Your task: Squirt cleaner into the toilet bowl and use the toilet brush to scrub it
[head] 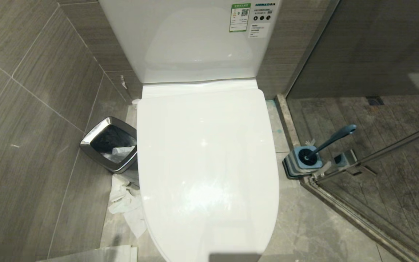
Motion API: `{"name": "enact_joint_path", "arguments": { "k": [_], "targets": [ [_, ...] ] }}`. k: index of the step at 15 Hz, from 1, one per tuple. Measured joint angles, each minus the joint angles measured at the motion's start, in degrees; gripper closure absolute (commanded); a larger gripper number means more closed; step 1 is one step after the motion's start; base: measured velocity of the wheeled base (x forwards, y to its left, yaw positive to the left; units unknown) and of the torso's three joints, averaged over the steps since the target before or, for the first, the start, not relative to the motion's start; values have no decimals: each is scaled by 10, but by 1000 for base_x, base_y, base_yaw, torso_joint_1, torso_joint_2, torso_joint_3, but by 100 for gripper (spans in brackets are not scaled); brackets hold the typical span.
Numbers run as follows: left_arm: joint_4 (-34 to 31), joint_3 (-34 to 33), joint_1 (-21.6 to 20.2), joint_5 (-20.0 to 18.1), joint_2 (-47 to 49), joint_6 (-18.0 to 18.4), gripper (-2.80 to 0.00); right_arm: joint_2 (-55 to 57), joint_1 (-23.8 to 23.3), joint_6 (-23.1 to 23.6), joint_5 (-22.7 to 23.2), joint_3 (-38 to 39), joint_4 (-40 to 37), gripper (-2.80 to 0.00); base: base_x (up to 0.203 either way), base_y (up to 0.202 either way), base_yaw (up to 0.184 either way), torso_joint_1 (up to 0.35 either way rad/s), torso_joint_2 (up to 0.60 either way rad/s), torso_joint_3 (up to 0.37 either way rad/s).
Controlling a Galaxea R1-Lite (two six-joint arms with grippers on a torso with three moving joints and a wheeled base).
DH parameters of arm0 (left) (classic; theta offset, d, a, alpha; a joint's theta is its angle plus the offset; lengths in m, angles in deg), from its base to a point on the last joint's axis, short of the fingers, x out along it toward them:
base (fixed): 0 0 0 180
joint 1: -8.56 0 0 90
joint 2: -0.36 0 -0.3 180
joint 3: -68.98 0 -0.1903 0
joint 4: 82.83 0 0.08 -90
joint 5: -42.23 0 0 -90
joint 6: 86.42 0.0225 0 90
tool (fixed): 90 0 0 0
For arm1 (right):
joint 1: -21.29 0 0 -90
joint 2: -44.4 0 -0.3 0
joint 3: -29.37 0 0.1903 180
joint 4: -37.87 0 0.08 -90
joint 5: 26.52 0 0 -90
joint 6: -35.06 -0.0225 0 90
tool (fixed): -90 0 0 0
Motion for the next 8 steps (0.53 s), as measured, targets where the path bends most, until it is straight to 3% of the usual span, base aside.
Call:
{"name": "enact_joint_path", "arguments": {
  "k": [6,8],
  "targets": [
    [-108,-167,-35,-5,-268,0,0,0,0,0,0,0,0,0,0,0,0,1,1,4],
    [-103,-253,-37,-3,-323,-2,0,0,0,0,0,0,1,0,0,0,0,0,0,0]
  ]
}}
